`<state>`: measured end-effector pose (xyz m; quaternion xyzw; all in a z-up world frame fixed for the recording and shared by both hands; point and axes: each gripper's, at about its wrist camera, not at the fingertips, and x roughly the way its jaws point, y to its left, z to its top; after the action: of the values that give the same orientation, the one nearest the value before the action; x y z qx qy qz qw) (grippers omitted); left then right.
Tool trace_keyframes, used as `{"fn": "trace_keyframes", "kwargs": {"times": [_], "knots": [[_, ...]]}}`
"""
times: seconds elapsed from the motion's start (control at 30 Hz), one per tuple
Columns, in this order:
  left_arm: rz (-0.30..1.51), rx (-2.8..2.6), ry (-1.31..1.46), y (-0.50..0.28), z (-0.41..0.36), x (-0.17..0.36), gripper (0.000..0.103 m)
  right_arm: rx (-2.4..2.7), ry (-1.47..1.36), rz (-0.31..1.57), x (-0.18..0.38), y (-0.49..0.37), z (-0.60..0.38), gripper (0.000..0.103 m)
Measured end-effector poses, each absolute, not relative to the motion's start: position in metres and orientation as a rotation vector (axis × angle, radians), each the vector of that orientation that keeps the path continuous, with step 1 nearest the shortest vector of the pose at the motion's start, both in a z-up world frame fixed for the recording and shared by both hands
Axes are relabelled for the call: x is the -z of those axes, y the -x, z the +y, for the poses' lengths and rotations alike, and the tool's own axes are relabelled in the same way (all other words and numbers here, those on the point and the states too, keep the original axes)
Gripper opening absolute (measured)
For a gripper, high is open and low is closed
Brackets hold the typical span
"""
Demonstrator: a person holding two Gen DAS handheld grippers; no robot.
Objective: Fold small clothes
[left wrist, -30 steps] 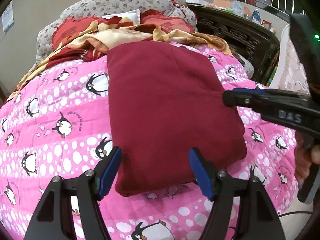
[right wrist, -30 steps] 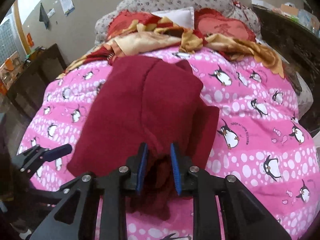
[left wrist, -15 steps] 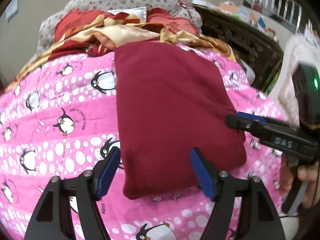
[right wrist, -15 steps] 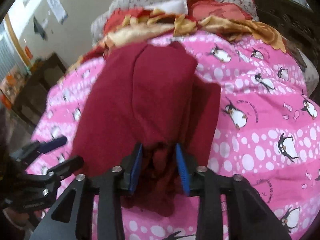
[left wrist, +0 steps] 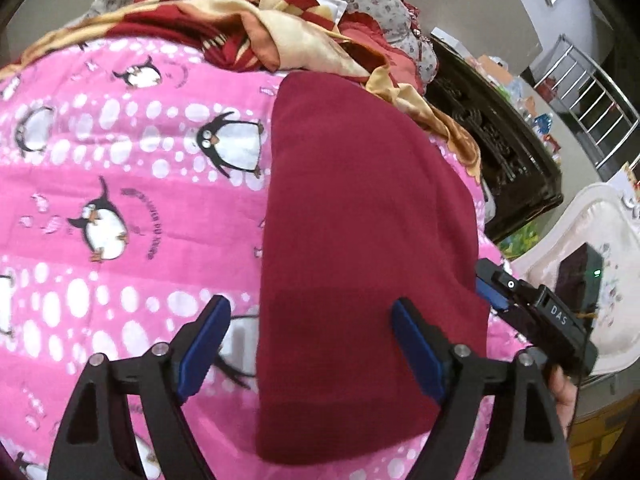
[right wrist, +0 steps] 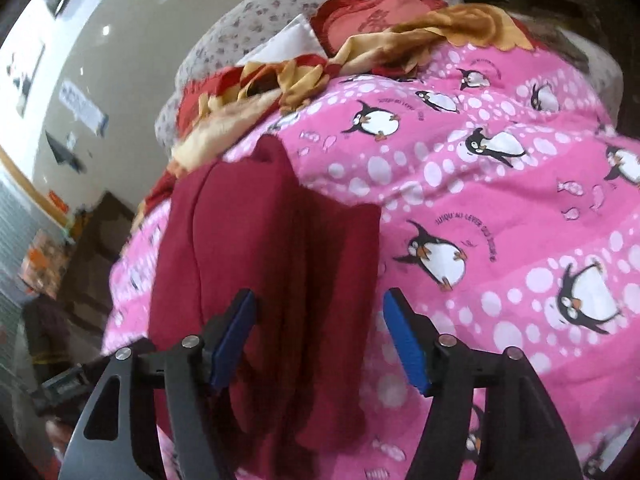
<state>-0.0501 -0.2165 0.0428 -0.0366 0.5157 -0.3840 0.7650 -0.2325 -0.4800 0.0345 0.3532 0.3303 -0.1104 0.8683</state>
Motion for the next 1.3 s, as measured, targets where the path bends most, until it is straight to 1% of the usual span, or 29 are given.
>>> {"fn": "trace_keyframes", "kwargs": {"times": [0.17,0.4,0.5,0.57,0.67,0.73,0.8,0.83,0.87,0.9,0.93,0.97,1.0,1.03,1.1,1.3], "knots": [[1.146,0.892,0.104,0.040,-0.231,-0.030,0.091,0.157,-0.832,0.688,-0.020,0.220,-0.491,0.079],[1.165,0.920,0.135,0.031,-0.244,-0.018,0.097,0.103,-0.840,0.690,-0.014,0.207,-0.492,0.083],[1.164,0.934,0.128,0.030,-0.246,-0.017,0.098,0.032,-0.897,0.638,-0.013,0.212,-0.500,0.083],[1.165,0.940,0.127,0.029,-0.247,-0.016,0.098,-0.005,-0.939,0.587,-0.012,0.218,-0.503,0.086],[1.168,0.937,0.126,0.028,-0.251,-0.014,0.100,0.003,-0.895,0.621,-0.007,0.212,-0.497,0.087],[1.166,0.934,0.114,0.028,-0.256,-0.013,0.101,0.012,-0.833,0.633,-0.010,0.206,-0.487,0.093],[1.163,0.937,0.101,0.030,-0.260,-0.014,0.101,0.012,-0.785,0.643,-0.014,0.200,-0.478,0.094],[1.162,0.940,0.098,0.032,-0.260,-0.014,0.096,0.039,-0.733,0.673,-0.016,0.194,-0.472,0.092],[1.163,0.954,0.101,0.033,-0.261,-0.016,0.087,0.064,-0.686,0.696,-0.018,0.190,-0.467,0.088],[1.162,0.946,0.097,0.034,-0.260,-0.017,0.086,0.101,-0.617,0.716,-0.022,0.186,-0.458,0.075],[1.154,0.936,0.096,0.036,-0.259,-0.019,0.080,0.108,-0.587,0.720,-0.025,0.185,-0.454,0.061],[1.147,0.932,0.096,0.038,-0.256,-0.022,0.072,0.105,-0.558,0.723,-0.030,0.184,-0.449,0.055],[1.138,0.929,0.098,0.040,-0.253,-0.027,0.068,0.096,-0.547,0.721,-0.035,0.186,-0.446,0.044],[1.133,0.931,0.102,0.041,-0.250,-0.031,0.059,0.091,-0.546,0.715,-0.040,0.189,-0.446,0.042],[1.116,0.945,0.104,0.047,-0.242,-0.043,0.051,0.072,-0.555,0.703,-0.051,0.196,-0.442,0.041],[1.107,0.939,0.102,0.070,-0.196,-0.079,0.049,0.006,-0.577,0.698,-0.080,0.213,-0.410,0.041]]}}
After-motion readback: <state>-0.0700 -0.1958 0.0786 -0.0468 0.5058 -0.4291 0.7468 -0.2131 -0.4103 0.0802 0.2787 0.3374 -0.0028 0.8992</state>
